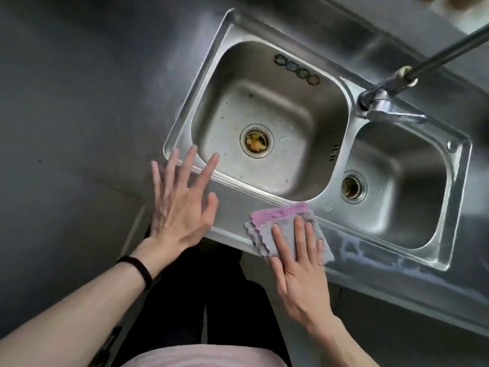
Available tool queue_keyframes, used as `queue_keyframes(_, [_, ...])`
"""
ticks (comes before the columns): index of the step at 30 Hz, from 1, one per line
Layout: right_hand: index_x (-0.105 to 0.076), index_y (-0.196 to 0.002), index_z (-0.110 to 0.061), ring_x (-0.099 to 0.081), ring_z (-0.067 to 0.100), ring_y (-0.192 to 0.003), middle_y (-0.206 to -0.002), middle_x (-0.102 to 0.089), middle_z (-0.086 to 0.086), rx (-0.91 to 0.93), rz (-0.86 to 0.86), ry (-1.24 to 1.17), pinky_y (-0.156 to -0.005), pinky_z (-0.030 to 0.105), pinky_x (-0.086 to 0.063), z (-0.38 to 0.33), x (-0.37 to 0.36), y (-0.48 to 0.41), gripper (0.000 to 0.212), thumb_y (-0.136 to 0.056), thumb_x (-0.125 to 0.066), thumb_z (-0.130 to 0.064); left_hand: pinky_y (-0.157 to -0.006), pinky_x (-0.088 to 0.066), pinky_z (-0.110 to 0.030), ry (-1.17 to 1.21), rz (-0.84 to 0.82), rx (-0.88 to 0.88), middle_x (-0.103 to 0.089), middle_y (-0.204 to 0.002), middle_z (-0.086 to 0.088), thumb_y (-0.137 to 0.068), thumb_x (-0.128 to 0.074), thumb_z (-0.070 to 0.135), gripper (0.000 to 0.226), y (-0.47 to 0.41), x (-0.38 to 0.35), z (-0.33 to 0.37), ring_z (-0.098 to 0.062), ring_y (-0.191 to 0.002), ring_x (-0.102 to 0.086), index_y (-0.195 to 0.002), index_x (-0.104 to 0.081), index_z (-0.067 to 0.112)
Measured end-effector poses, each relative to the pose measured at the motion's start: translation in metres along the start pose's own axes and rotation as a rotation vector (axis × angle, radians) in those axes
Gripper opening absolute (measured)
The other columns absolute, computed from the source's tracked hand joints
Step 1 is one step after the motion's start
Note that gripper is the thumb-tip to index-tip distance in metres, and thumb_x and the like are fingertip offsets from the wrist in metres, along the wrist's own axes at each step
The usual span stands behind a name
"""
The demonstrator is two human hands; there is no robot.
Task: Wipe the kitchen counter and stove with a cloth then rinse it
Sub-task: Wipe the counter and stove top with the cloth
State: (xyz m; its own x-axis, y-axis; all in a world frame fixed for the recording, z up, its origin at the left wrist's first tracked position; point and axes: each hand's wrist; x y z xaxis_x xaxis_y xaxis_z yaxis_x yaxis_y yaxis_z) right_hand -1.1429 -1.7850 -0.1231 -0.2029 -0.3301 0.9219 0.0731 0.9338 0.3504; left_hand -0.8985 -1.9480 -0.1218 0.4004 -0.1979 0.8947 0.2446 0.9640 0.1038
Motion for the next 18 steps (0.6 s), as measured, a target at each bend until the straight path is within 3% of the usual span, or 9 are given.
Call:
queue_keyframes(5, [-0.015, -0.165, -0.041, 0.006, 0.030, -0.162, -0.175, 0.004, 0.006, -0.101, 0.024, -0.056, -0.127, 0.061, -0.008, -0.018, -0.002, -0.006, 0.060, -0.106, -0.027, -0.049, -0.127, 0.003, -0.068, -0.158, -0.043, 0.010, -0.019, -0.174, -0.011, -0.093, -0.041, 0.041, 0.074, 0.011, -0.036, 0.021, -0.041, -0.162, -0.003, -0.165, -0.026, 0.036])
queue_keyframes(10, [-0.010, -0.165, -0.041, 0.009, 0.029, -0.161, -0.175, 0.005, 0.007, -0.191, 0.055, -0.109, -0.128, 0.058, 0.001, -0.046, 0.003, -0.030, 0.063, -0.105, -0.026, -0.050, -0.125, -0.002, -0.072, -0.273, -0.007, -0.011, -0.025, -0.171, -0.012, -0.091, -0.041, 0.040, 0.075, 0.012, -0.043, 0.018, -0.043, -0.161, -0.008, -0.164, -0.027, 0.035])
queue_keyframes(16, [-0.016, -0.165, -0.041, -0.014, 0.025, -0.160, -0.174, -0.016, 0.004, -0.239, -0.032, -0.170, -0.129, 0.047, -0.002, -0.049, 0.026, -0.118, 0.056, -0.110, -0.022, -0.051, -0.125, -0.003, -0.072, -0.320, -0.019, -0.008, -0.030, -0.169, -0.012, -0.091, -0.039, 0.040, 0.073, 0.011, -0.041, 0.020, -0.043, -0.160, -0.012, -0.164, -0.029, 0.034])
queue_keyframes(18, [-0.012, -0.166, -0.038, -0.009, 0.025, -0.161, -0.175, -0.010, 0.005, -0.200, 0.016, -0.166, -0.128, 0.045, -0.001, -0.049, 0.022, -0.099, 0.057, -0.110, -0.023, -0.049, -0.125, -0.003, -0.072, -0.327, -0.011, -0.002, -0.030, -0.168, -0.012, -0.091, -0.039, 0.040, 0.074, 0.011, -0.040, 0.022, -0.043, -0.160, -0.012, -0.164, -0.029, 0.034])
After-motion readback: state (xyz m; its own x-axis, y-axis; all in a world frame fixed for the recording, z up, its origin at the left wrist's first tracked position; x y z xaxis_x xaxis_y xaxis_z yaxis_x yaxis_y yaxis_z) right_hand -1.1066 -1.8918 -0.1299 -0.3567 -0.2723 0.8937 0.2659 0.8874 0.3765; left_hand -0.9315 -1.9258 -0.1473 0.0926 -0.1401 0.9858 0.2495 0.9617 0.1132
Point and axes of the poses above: each hand's wrist, its own y-axis away from the middle knuckle, its own x-axis out of the back of the hand, z = x × y
